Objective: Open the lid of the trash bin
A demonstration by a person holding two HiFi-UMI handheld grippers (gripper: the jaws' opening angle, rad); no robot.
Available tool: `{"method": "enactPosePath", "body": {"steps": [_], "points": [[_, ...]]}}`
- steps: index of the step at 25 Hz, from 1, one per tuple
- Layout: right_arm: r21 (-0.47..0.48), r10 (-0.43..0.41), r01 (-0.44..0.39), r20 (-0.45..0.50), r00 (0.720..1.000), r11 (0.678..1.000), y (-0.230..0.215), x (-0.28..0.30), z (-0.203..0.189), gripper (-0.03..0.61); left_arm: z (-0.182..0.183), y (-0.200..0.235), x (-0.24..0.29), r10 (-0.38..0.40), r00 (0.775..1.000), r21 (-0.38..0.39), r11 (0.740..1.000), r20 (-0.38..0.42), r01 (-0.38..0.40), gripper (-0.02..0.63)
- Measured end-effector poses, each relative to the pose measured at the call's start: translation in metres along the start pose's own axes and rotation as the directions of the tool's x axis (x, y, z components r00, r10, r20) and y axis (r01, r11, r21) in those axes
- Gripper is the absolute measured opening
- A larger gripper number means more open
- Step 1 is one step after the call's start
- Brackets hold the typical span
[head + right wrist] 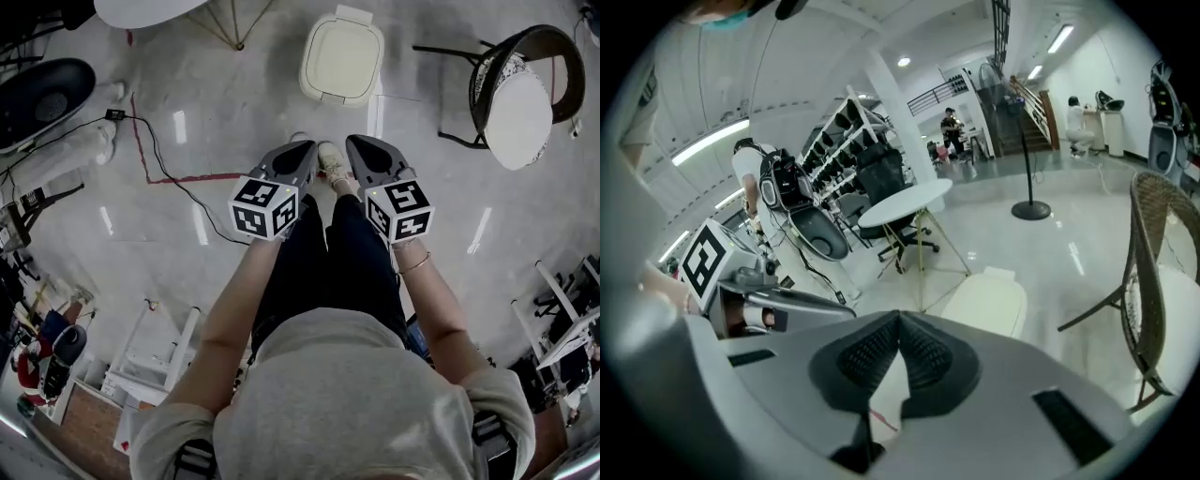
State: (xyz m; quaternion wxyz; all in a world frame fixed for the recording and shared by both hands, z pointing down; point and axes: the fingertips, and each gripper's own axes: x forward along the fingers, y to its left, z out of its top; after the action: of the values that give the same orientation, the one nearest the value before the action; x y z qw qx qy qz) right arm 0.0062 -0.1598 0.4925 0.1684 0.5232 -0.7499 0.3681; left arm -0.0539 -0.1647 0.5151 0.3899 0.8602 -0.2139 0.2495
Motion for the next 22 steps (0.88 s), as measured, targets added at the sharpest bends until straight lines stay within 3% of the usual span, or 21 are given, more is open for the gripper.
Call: {"method": "enactPosePath", "body": {"steps": [6, 12, 22], "points": [[0.036, -0.006, 0.008, -0.078, 0.997, 0.999, -0.015, 0.040, -0.043, 0.008, -0.033, 0.035, 0.033, -0.013, 0.999, -0.068, 0.998, -0.037, 0.010, 0.005], [0.046, -0.058, 0.062, -0.096, 0.994, 0.997, -0.061, 0.079, -0.072, 0.008, -0.047, 0.072, 0.084, -0.017, 1.000, -0.081, 0.997, -0.026, 0.015, 0.005], [0.063, -0.083, 0.092, -0.142, 0.986, 0.994, -0.087, 0.144, -0.120, 0.008, -0.087, 0.098, 0.124, -0.037, 0.996, -0.084, 0.996, -0.078, 0.030, 0.005]]}}
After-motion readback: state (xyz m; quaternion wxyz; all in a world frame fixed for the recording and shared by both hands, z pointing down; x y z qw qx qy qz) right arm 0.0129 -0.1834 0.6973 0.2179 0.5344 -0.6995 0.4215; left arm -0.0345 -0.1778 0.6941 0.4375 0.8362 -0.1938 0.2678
